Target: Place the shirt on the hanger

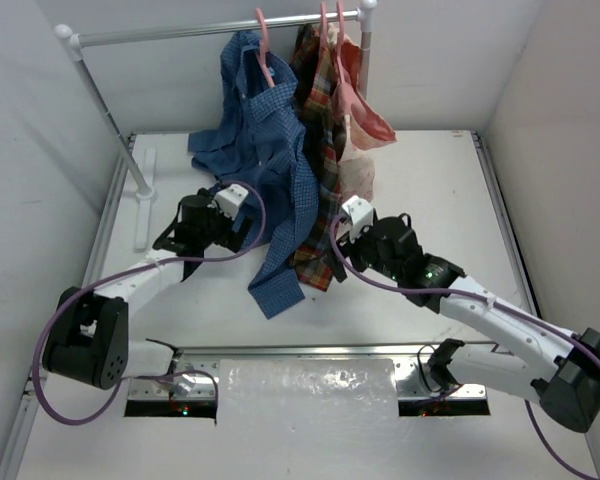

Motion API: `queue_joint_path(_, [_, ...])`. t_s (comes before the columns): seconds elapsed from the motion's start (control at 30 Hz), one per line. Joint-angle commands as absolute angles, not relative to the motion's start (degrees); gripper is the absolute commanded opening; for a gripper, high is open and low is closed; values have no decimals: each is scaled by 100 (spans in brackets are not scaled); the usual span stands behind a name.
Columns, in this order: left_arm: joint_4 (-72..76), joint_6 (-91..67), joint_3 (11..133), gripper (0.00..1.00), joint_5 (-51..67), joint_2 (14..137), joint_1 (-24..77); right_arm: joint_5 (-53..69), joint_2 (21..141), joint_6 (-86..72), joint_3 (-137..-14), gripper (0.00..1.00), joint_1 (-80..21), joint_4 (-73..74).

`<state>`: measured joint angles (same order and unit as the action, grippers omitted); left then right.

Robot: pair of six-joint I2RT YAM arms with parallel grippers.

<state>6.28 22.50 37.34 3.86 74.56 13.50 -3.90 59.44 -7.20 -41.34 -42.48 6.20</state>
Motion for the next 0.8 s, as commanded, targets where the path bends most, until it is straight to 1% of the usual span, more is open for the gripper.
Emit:
queue_joint_path(0.0, [1011,2460,3403,99,28,7069,1406,-499,5530,-1124,-3825,92,-4236,561])
queue_joint_path(0.1, [687,2680,3226,98,-649,6699,1406,-1544,5336,-1300,-3517,99,-4184,1185])
queue_joint_path(0.17, [370,2786,3007,99,-1009,6312,1345,-2080,5169,-1414,-3271,99,-3931,1484])
queue_joint_path(0.23, [125,2839,2691,99,-1002,5838,1143,-2057,4993,-1651,-2928,99,-3562,1590])
queue_joint_path(0.27, [27,2848,2594,99,-871,5688,1038,-1952,4940,-1705,-2805,99,-3072,1556])
queue_joint_path(0.3, [-35,2856,2445,99,-774,5426,811,-1629,4905,-1775,-2569,99,-2780,1503])
queue_joint_path(0.33, [-357,2874,2382,99,-652,5310,661,-1417,4887,-1819,-2436,99,-2151,1312])
queue_joint_path(0.37, [-447,2900,2295,99,-320,5152,311,-928,4930,-1872,-2217,99,-1814,1188])
queue_joint_path(0.4, [-509,2926,2277,99,-151,5107,108,-679,5018,-1907,-2128,99,-1463,1073])
queue_joint_path(0.43, [-605,2988,2268,99,-28,5072,1,-477,5227,-1951,-2049,99,-867,881])
queue_joint_path(0.47, [-667,3023,2294,99,139,5071,-278,-327,5343,-2056,-1917,99,-644,792])
queue_joint_path(0.53, [-686,3076,2242,99,53,5098,-299,-132,5580,-2188,-1759,99,-239,572])
queue_joint_path(0.57, [-703,3094,2189,98,35,5124,-308,-175,5616,-2232,-1706,99,-211,510])
queue_joint_path(0.63, [-651,3059,2162,98,-148,5081,-308,-395,5669,-2337,-1653,99,-202,422])
queue_joint_path(0.77, [-615,3032,2118,97,-158,4949,-316,-992,5643,-2382,-1766,99,-211,632])
